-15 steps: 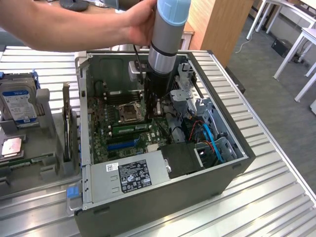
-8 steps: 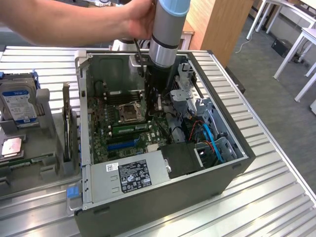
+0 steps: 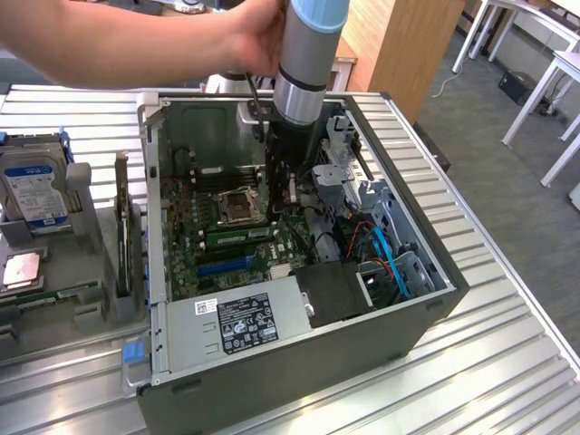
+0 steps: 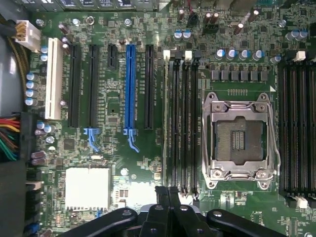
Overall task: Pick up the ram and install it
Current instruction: 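Press down the ram until it locks into place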
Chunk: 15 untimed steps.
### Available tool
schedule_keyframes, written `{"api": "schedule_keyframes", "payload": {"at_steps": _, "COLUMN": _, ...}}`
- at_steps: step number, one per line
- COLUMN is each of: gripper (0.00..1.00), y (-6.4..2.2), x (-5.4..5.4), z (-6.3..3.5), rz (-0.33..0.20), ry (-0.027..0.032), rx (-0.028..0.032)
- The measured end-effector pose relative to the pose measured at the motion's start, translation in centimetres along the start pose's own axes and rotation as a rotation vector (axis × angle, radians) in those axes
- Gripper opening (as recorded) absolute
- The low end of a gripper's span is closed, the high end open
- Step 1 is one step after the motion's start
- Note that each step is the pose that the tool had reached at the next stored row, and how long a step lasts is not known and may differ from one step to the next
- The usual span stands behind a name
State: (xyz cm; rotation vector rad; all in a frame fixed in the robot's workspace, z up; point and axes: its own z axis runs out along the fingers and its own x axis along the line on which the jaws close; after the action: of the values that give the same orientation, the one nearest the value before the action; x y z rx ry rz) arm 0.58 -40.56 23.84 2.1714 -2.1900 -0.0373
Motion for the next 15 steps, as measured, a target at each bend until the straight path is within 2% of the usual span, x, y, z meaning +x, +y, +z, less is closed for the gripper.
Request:
{"api": "schedule_keyframes", "payload": {"at_steps": 2, "gripper": 0.1, "y": -0.11, "x": -0.3, "z": 0.49, "rz": -0.001, "ry": -0.012, "rx": 0.0038}}
{"api": "schedule_keyframes", "payload": {"at_steps": 4, "gripper": 0.1, "y": -0.2, "x": -0.5, "z": 1.07, "rz": -0.001, "ry": -0.0264, "rx": 0.0082}}
{"api": "schedule_keyframes", "payload": {"at_steps": 5, "gripper": 0.1, "y": -0.21, "x": -0.5, "z": 1.24, "rz": -0.002, "ry": -0.0307, "rx": 0.0095}}
{"api": "schedule_keyframes", "payload": {"at_steps": 8, "gripper": 0.1, "y": -0.19, "x": -0.4, "z": 1.18, "rz": -0.001, "ry": -0.0282, "rx": 0.0086}}
{"api": "schedule_keyframes", "payload": {"at_steps": 9, "gripper": 0.1, "y": -0.16, "x": -0.4, "z": 0.98, "rz": -0.001, "ry": -0.0215, "rx": 0.0066}}
{"api": "schedule_keyframes", "payload": {"at_steps": 10, "gripper": 0.1, "y": -0.1, "x": -0.2, "z": 0.56, "rz": 0.0, "ry": -0.0089, "rx": 0.0027}}
{"api": "schedule_keyframes", "payload": {"at_steps": 11, "gripper": 0.1, "y": 0.01, "x": 0.0, "z": -0.16, "rz": 0.001, "ry": 0.0136, "rx": -0.0043}}
{"api": "schedule_keyframes", "payload": {"at_steps": 13, "gripper": 0.1, "y": 0.24, "x": 0.4, "z": -2.15, "rz": 0.003, "ry": 0.0683, "rx": -0.0211}}
{"api": "schedule_keyframes", "payload": {"at_steps": 14, "gripper": 0.1, "y": 0.31, "x": 0.5, "z": -3.1, "rz": 0.005, "ry": 0.0909, "rx": -0.0281}}
{"api": "schedule_keyframes", "payload": {"at_steps": 15, "gripper": 0.1, "y": 0.34, "x": 0.5, "z": -3.94, "rz": 0.006, "ry": 0.1112, "rx": -0.0343}}
